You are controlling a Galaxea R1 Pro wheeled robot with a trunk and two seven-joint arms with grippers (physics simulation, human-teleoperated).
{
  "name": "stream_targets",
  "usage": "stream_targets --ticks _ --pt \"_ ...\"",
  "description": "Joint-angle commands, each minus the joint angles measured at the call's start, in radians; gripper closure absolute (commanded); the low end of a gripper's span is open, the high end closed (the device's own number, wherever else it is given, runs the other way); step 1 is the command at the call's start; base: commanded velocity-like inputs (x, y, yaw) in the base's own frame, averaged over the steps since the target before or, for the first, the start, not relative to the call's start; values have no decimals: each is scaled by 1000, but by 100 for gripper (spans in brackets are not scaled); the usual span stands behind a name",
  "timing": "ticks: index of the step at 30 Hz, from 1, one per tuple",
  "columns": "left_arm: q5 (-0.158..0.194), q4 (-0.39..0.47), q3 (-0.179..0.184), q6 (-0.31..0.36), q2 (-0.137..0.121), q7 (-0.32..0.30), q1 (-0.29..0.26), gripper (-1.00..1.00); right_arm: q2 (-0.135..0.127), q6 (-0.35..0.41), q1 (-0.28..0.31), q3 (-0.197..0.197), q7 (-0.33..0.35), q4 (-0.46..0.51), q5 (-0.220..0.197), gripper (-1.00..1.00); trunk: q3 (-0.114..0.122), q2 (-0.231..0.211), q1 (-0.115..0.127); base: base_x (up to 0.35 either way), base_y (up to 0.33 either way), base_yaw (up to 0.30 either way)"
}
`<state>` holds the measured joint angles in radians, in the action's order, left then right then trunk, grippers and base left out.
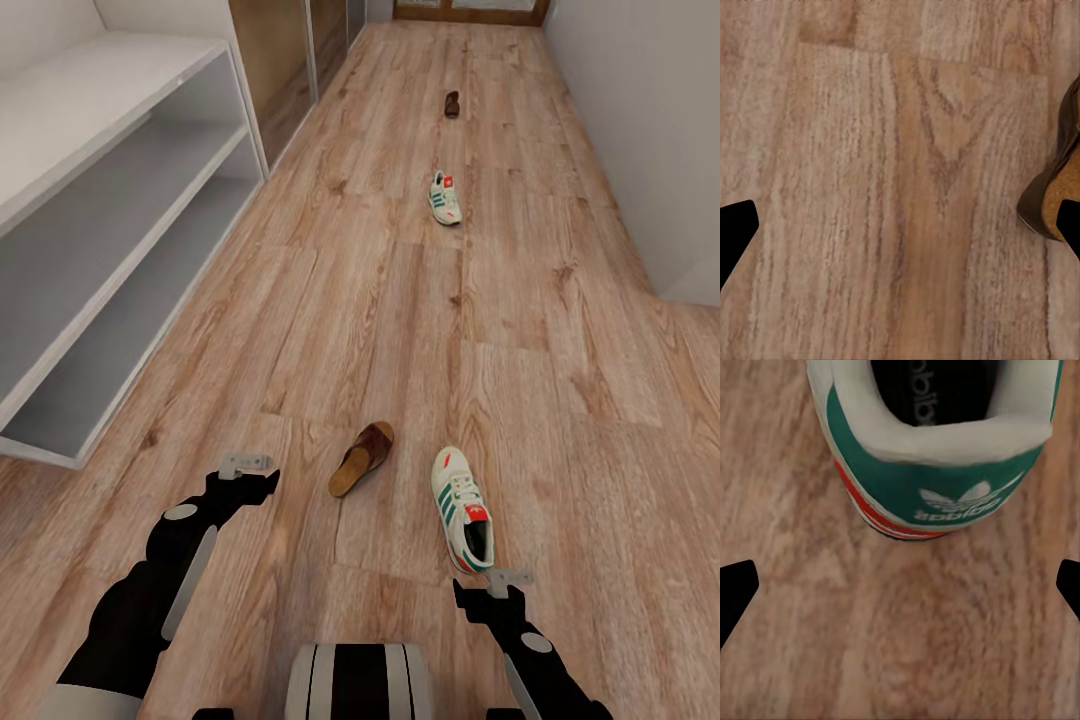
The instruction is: Pick up the two gym shoes and the two sandals from the corridor floor and place them onto the hallstand (shoe rack) in the corridor, making sure they are on the rack and not on the floor. Arrange them so the two gym shoes are next to each other and the two sandals are next to each other.
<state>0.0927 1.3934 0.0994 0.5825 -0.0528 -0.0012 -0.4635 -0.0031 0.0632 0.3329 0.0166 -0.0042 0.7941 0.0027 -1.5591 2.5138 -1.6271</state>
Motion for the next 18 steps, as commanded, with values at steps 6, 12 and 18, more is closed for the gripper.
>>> stream_targets --ticks 6,12,18 --pt "10 1 0 5 0 3 0 -100 0 6 0 -1 0 2 0 -100 -1 0 0 14 0 0" --pt "10 1 0 5 -1 3 0 -100 0 6 0 -1 0 2 0 -100 -1 0 0 66 0 0" --pt "9 1 0 5 -1 3 0 -100 0 6 0 -1 0 2 0 -100 -1 0 0 26 0 0"
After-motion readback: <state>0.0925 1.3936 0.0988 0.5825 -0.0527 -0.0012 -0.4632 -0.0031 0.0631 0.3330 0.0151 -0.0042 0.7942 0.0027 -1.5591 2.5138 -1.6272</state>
